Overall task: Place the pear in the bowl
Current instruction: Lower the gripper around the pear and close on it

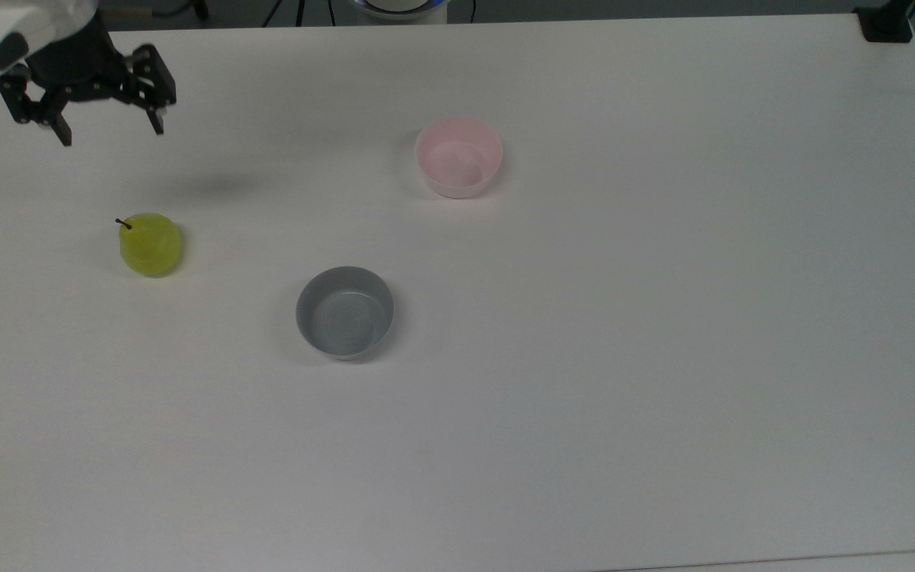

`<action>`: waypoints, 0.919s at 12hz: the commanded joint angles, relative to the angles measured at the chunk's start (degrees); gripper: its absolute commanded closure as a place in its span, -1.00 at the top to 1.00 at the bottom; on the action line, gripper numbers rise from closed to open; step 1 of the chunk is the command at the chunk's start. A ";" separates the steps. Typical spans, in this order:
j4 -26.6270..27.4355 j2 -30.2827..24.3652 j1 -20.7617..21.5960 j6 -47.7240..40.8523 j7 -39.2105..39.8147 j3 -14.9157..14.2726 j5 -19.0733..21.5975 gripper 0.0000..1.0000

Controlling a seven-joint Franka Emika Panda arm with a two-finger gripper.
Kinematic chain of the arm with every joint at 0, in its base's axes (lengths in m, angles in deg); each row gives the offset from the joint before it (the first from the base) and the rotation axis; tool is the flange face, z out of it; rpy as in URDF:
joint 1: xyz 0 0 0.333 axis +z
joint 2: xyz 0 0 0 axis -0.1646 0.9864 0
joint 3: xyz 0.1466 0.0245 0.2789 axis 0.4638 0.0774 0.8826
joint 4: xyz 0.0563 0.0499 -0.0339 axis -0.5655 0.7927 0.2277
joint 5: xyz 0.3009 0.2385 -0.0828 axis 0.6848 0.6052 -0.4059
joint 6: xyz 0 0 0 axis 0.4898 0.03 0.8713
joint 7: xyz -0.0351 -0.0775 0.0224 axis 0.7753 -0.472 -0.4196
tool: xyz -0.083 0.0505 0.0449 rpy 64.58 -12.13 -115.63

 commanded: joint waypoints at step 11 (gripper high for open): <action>4.99 13.38 -0.47 19.30 -6.46 -0.17 0.78 0.67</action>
